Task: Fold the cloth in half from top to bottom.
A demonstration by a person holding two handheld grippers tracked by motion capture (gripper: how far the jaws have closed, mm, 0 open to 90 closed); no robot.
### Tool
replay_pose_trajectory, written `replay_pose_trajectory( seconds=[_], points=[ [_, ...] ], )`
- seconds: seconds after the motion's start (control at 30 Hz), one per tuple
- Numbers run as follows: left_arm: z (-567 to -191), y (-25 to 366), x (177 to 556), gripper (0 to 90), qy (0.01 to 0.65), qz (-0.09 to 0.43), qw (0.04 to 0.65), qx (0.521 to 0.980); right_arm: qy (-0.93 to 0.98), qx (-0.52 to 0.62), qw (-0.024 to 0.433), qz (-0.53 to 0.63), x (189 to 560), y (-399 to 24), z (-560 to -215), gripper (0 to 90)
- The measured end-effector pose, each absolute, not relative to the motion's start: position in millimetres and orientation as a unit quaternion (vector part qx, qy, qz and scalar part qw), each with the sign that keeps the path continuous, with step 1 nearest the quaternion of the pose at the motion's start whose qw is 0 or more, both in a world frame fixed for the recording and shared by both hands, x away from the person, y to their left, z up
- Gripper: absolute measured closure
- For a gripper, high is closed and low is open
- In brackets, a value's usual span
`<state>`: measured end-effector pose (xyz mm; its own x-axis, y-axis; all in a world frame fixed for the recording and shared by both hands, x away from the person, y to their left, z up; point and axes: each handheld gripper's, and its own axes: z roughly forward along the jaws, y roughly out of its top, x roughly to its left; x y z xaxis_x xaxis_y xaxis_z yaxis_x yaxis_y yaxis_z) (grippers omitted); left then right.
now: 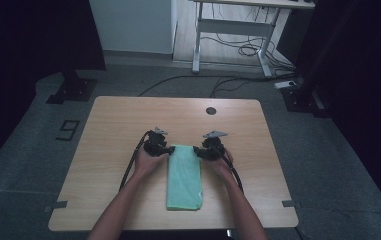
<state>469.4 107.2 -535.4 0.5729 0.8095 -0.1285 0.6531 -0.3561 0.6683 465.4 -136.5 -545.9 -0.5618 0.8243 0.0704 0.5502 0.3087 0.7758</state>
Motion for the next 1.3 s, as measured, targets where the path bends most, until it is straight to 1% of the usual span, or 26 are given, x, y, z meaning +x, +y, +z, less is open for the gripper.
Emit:
replay_pose_trajectory(
  seconds=[0.07, 0.33, 0.5, 0.67, 0.77, 1.03, 1.17, 1.3],
  points=[
    [-536, 106, 469, 51.8, 0.445, 0.119, 0.343, 0.819, 0.792, 0.434, 0.172, 0.394, 467, -136, -547, 49.9],
    [-538, 105, 470, 52.6, 0.445, 0.119, 0.341, 0.820, 0.793, 0.435, 0.168, 0.391, 469, -135, -551, 49.7],
    [-538, 107, 469, 53.5, 0.446, 0.119, 0.344, 0.818, 0.795, 0.428, 0.174, 0.393, 468, -133, -552, 51.3],
    [-539, 106, 468, 58.3, 0.441, 0.118, 0.346, 0.819, 0.798, 0.424, 0.173, 0.392, 467, -132, -551, 58.2],
    [-539, 106, 468, 61.8, 0.440, 0.114, 0.350, 0.819, 0.798, 0.424, 0.168, 0.395, 465, -130, -551, 65.4],
    [-540, 103, 464, 79.4, 0.431, 0.098, 0.361, 0.821, 0.799, 0.424, 0.147, 0.401, 465, -130, -550, 78.1],
    [-541, 103, 462, 84.6, 0.424, 0.100, 0.363, 0.824, 0.796, 0.429, 0.133, 0.406, 466, -133, -550, 82.3],
    [-538, 103, 460, 86.6, 0.417, 0.100, 0.369, 0.825, 0.792, 0.432, 0.119, 0.415, 466, -138, -550, 84.4]
  ],
)
